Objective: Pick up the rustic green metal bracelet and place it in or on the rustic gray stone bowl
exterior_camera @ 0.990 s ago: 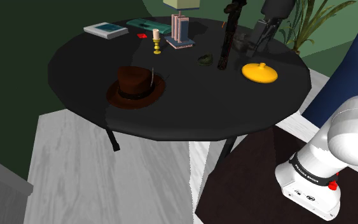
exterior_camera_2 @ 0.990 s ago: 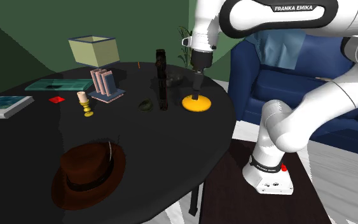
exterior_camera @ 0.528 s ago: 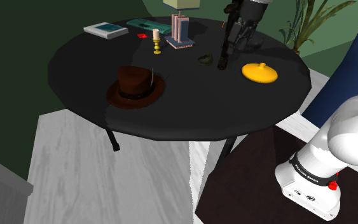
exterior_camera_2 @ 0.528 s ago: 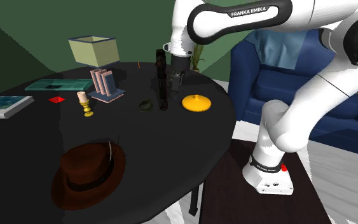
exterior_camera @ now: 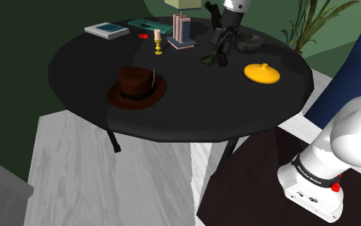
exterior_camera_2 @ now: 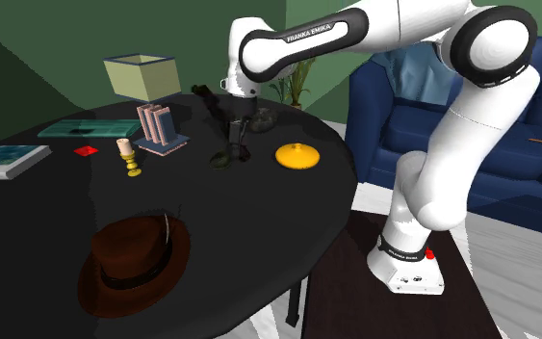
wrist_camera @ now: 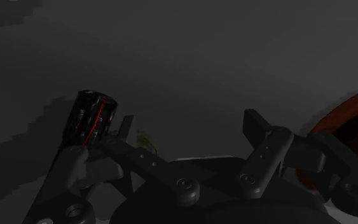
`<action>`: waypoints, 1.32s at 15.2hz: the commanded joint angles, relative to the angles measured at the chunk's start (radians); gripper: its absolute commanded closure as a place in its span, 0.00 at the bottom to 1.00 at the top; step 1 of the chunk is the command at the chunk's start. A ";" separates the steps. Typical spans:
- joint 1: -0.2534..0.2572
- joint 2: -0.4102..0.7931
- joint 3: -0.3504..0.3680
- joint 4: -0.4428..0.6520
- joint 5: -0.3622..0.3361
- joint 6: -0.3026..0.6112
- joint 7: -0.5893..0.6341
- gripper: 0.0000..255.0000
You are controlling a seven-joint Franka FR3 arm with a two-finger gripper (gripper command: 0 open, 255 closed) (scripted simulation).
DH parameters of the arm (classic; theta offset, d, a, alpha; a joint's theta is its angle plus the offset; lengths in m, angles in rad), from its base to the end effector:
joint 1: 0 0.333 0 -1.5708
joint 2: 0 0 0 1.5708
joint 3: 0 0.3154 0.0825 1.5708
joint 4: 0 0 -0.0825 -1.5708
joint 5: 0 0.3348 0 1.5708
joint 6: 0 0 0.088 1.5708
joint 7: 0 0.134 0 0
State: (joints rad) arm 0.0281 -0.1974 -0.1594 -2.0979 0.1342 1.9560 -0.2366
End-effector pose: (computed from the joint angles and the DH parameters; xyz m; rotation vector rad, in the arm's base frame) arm 0.4556 -0.0517 0.4992 -2.9932 -0.0903 -0.1198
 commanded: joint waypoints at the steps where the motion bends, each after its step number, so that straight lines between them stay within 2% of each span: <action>1: 0.000 0.083 -0.012 0.064 0.021 0.013 -0.024 0.00; 8: -0.023 0.370 -0.033 0.327 0.105 0.015 -0.100 0.00; 16: -0.017 0.405 -0.024 0.270 0.120 0.105 -0.110 0.00; 20: -0.017 0.405 -0.024 0.270 0.120 0.105 -0.110 0.00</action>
State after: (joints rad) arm 0.0112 0.2069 -0.1831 -1.8270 0.2540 2.0601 -0.3467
